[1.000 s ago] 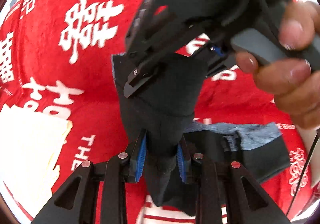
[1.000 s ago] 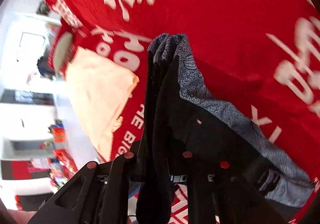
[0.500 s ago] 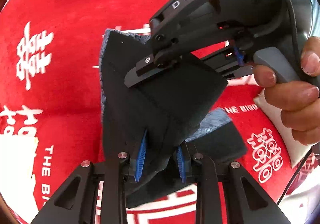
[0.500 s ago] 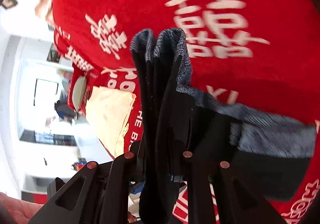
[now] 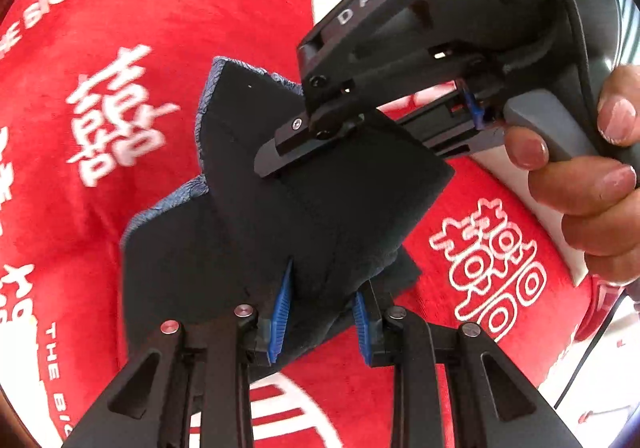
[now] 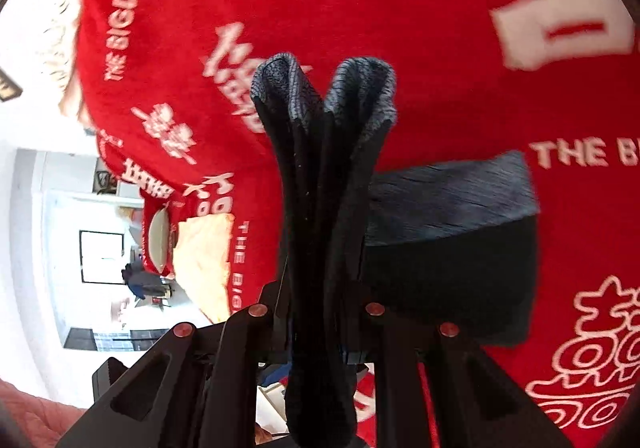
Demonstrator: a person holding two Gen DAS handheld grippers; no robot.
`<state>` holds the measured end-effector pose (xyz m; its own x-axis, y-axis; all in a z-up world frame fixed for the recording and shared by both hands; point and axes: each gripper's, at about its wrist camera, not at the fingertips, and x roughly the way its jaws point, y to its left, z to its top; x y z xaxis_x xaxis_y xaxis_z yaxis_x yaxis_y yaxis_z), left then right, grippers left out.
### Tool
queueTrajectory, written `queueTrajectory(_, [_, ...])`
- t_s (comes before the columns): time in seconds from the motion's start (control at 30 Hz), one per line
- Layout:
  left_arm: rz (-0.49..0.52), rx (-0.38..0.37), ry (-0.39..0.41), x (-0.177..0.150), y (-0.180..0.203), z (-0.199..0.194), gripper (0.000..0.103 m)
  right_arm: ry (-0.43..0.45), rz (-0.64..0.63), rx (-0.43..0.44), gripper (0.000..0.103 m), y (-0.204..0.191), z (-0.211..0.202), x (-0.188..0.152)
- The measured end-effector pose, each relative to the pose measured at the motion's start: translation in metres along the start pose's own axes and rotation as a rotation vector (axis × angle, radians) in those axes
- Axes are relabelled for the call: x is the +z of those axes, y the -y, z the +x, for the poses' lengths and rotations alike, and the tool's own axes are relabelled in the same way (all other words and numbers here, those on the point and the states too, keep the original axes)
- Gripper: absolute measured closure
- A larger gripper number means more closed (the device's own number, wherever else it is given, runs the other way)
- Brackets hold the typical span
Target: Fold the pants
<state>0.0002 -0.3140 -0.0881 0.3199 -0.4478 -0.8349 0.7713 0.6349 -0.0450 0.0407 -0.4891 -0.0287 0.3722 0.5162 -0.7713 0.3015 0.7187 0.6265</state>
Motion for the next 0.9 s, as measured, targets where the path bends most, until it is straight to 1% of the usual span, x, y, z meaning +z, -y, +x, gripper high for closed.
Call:
queueTrajectory(0.13, [0.030, 0.012, -0.086, -0.012, 0.020, 0.038, 0.074, -0.025, 0.049, -0.035, 0.084, 0.051, 0.015, -0.004])
queueTrajectory(0.2, [0.042, 0.023, -0.114, -0.017, 0.025, 0.050, 0.074, -0.033, 0.091, -0.042, 0.083, 0.079, 0.027, -0.006])
queueTrajectory(0.27, [0.053, 0.030, -0.125, -0.020, 0.029, 0.057, 0.074, -0.029, 0.123, -0.039, 0.078, 0.098, 0.034, -0.010])
queueTrajectory(0.3, [0.061, 0.035, -0.128, -0.021, 0.031, 0.059, 0.073, -0.024, 0.134, -0.040, 0.073, 0.105, 0.036, -0.012])
queueTrajectory(0.37, [0.082, 0.042, -0.126, -0.023, 0.035, 0.058, 0.060, -0.011, 0.146, -0.028, 0.073, 0.113, 0.036, -0.016])
queueTrajectory(0.4, [0.081, 0.035, -0.130, -0.023, 0.036, 0.057, 0.039, -0.007, 0.147, -0.025, 0.072, 0.114, 0.034, -0.017])
queueTrajectory(0.43, [0.066, 0.034, -0.132, -0.023, 0.034, 0.054, 0.032, -0.006, 0.145, -0.038, 0.070, 0.112, 0.032, -0.017])
queueTrajectory(0.5, [0.032, 0.008, -0.136, -0.023, 0.028, 0.045, 0.032, -0.006, 0.140, -0.067, 0.066, 0.106, 0.027, -0.018])
queueTrajectory(0.57, [0.014, 0.016, -0.142, -0.022, 0.020, 0.035, 0.032, 0.007, 0.125, -0.114, 0.062, 0.103, 0.017, -0.020])
queueTrajectory(0.6, [0.002, 0.021, -0.141, -0.021, 0.013, 0.030, 0.032, 0.018, 0.115, -0.151, 0.054, 0.100, 0.013, -0.020])
queueTrajectory(0.63, [-0.015, 0.026, -0.139, -0.018, 0.005, 0.024, 0.032, 0.029, 0.106, -0.207, 0.043, 0.097, 0.008, -0.021])
queueTrajectory(0.67, [-0.037, 0.040, -0.135, -0.016, -0.006, 0.019, 0.032, 0.045, 0.100, -0.267, 0.042, 0.096, 0.001, -0.023])
queueTrajectory(0.7, [-0.057, 0.055, -0.128, -0.012, -0.017, 0.015, 0.032, 0.059, 0.097, -0.304, 0.042, 0.095, -0.004, -0.026])
queueTrajectory(0.77, [-0.110, 0.106, -0.114, -0.002, -0.048, 0.011, 0.032, 0.075, 0.115, -0.326, 0.044, 0.094, -0.013, -0.031])
queueTrajectory(0.8, [-0.138, 0.133, -0.110, 0.002, -0.066, 0.011, 0.032, 0.087, 0.128, -0.331, 0.054, 0.093, -0.016, -0.034])
queueTrajectory(0.83, [-0.170, 0.161, -0.108, 0.006, -0.084, 0.012, 0.032, 0.093, 0.137, -0.338, 0.070, 0.093, -0.020, -0.037])
queueTrajectory(0.87, [-0.211, 0.200, -0.110, 0.010, -0.105, 0.017, 0.032, 0.094, 0.142, -0.347, 0.076, 0.093, -0.023, -0.039])
queueTrajectory(0.9, [-0.255, 0.240, -0.116, 0.015, -0.124, 0.021, 0.032, 0.099, 0.144, -0.357, 0.080, 0.090, -0.025, -0.040])
